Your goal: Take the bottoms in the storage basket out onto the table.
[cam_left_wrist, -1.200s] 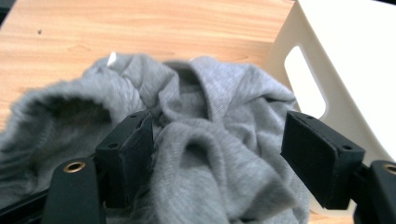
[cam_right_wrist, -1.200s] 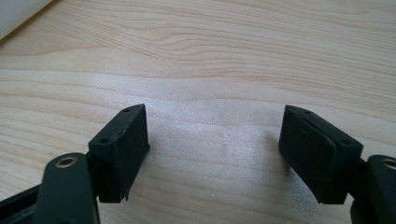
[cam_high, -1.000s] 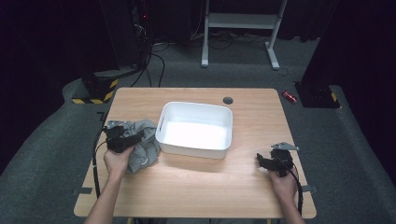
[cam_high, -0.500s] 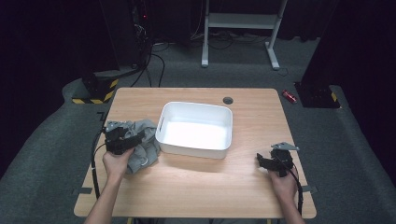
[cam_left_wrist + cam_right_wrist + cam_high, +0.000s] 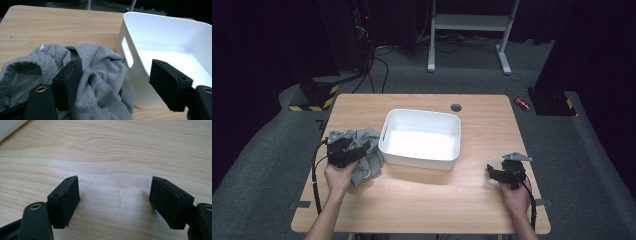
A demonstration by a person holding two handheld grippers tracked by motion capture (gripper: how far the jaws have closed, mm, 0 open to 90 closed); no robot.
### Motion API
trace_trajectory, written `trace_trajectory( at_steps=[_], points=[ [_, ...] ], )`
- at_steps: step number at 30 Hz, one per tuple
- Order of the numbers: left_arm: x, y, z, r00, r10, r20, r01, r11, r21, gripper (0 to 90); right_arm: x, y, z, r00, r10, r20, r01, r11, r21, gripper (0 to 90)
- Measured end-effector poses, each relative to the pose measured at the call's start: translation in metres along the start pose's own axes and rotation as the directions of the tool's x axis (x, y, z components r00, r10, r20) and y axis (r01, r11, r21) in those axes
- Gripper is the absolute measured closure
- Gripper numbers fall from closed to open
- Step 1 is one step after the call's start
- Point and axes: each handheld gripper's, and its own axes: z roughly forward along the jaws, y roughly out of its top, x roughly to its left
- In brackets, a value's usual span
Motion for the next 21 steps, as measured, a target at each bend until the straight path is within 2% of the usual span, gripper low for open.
trace_trajectory(
  at_steps=[2,21],
  points=[
    [-0.004,0.0,0.0,0.9999,0.014,0.004,-0.014,0.9999,-0.003,26.9,0.0,0.0,0.0,1.0,0.0,0.0,0.0,1.0,0.0,23.7],
    [-0.028,-0.001,0.002,0.9967,0.062,0.053,-0.062,0.9981,-0.006,26.8,0.0,0.0,0.0,1.0,0.0,0.0,0.0,1.0,0.0,23.7]
  ],
)
